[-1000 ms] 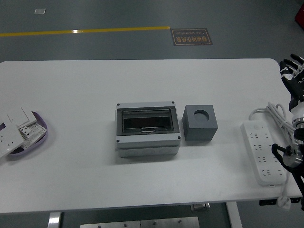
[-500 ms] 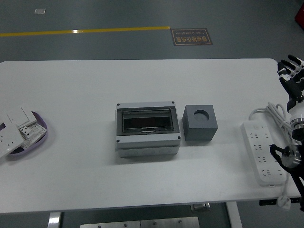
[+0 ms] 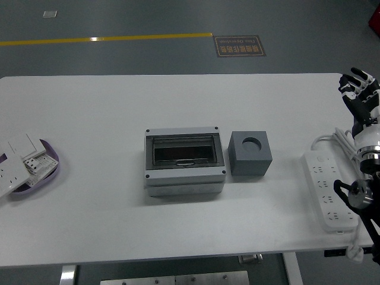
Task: Pick up the cylinder from the cube,place it in the box,flap close box
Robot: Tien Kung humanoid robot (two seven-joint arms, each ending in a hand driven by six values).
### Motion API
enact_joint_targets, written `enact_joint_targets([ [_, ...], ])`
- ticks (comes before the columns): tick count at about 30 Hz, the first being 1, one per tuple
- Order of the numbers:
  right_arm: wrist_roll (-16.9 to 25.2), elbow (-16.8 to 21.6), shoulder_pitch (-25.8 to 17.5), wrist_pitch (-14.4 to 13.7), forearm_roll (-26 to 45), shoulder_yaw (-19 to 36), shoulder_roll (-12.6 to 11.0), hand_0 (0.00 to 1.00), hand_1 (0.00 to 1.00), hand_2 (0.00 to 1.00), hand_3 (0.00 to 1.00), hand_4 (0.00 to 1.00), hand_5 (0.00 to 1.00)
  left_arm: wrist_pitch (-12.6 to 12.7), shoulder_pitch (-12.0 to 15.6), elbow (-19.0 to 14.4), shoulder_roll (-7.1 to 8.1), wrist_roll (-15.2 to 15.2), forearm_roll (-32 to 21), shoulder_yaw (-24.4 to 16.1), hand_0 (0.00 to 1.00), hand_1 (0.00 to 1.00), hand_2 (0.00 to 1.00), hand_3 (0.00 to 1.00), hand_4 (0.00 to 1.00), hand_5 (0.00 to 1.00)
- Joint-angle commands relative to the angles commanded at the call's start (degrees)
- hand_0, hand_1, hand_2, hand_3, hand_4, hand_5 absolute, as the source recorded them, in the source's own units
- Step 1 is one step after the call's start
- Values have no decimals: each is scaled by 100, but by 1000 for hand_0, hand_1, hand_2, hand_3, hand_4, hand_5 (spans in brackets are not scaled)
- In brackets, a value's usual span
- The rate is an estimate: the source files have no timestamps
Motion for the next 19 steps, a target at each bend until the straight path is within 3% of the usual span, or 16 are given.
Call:
enact_joint_targets([
  [8,-101,67,63,65,-262,-103,-16,705,661,637,659,717,169,7,-1,6,-17,-5,-8,25,596,630,618,637,692,214],
  [19,-296,131,72,-79,-783,-67,-35,729,677,665,701,726,156,9,1,10,-28,-6,-35,63,596,629,618,637,692,214],
])
